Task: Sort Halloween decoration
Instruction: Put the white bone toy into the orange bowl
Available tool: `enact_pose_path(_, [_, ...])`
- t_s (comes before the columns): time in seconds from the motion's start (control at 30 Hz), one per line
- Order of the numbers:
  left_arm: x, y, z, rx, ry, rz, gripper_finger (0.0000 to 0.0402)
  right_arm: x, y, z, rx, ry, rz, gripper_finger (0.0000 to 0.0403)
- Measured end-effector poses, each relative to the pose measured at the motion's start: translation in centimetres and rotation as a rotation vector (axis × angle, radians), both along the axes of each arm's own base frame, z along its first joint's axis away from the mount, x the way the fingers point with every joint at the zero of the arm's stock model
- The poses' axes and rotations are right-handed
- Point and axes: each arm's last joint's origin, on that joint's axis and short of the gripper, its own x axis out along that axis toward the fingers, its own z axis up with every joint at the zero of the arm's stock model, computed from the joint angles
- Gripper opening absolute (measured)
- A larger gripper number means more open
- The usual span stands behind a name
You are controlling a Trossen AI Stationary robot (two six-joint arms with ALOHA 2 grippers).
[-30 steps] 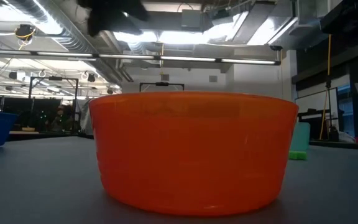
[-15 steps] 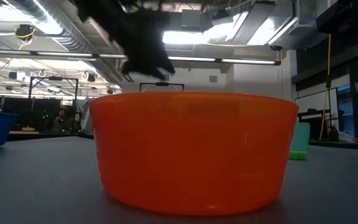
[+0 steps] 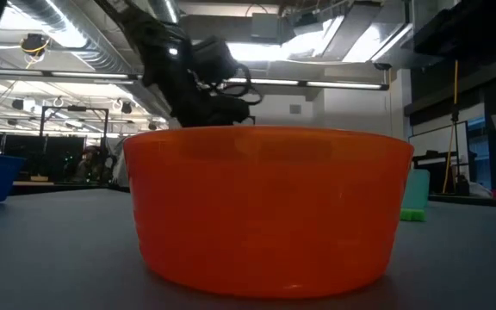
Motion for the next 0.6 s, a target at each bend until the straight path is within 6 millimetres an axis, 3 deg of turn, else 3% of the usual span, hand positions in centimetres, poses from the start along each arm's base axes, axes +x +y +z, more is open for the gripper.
enact_pose_path(0.3, [1.8,0.5,-0.4,0.011,0.136,-0.030,0.0176,1.0,-1.6,0.0,0.006,0.004,-0.055,0.0182])
enact_pose_path(0.6, [2.2,-0.2,-2.3,0.031,0.200,-0.035,0.0176,1.2,-1.7,0.0,0.008,0.000,-0.059,0.0182])
